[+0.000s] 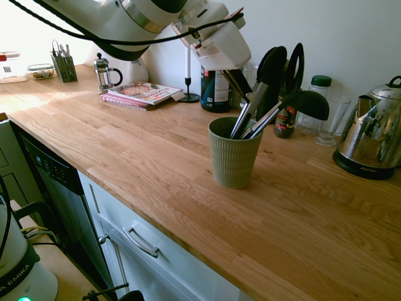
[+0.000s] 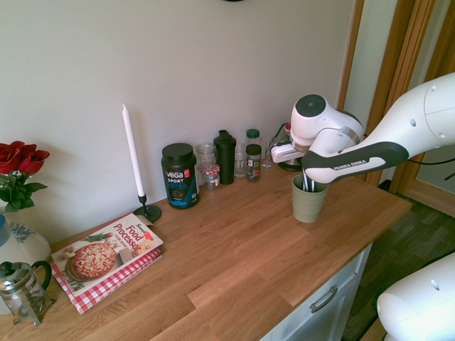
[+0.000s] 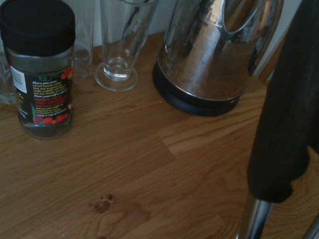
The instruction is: Put the tongs back in the holder
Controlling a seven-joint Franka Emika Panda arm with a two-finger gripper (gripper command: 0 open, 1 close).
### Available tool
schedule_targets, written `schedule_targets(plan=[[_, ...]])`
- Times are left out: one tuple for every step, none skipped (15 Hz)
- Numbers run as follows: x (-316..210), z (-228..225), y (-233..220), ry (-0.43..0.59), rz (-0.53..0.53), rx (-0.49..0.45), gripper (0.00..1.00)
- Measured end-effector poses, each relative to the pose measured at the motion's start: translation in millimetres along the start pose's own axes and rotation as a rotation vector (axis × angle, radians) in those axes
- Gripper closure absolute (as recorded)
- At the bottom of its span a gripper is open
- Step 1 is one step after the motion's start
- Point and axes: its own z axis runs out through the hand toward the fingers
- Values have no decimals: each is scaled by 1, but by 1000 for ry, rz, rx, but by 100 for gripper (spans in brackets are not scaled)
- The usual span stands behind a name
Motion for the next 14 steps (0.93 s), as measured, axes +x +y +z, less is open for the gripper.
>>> schedule_targets(plan=[[5,-10,0,-9,-1,14,0],[11,-29,-3,-24,-6,34,0],[19,-52,-7,-41,-17,54,0],[27,-82,-11,-51,-27,77,0],[33,-110,-15,-62,-35,103,0],[35,-135,-18,-82,-47,126,0],[29,-154,-20,-132,-69,133,0],[11,-168,-24,-208,-106,126,0],[-9,-175,-27,-272,-142,109,0],[-32,-178,-28,-329,-180,84,0],[-56,-173,-27,-385,-217,56,0],[-78,-163,-23,-438,-251,28,0],[-99,-150,-17,-492,-290,-3,0],[-117,-135,-8,-541,-337,-35,0]])
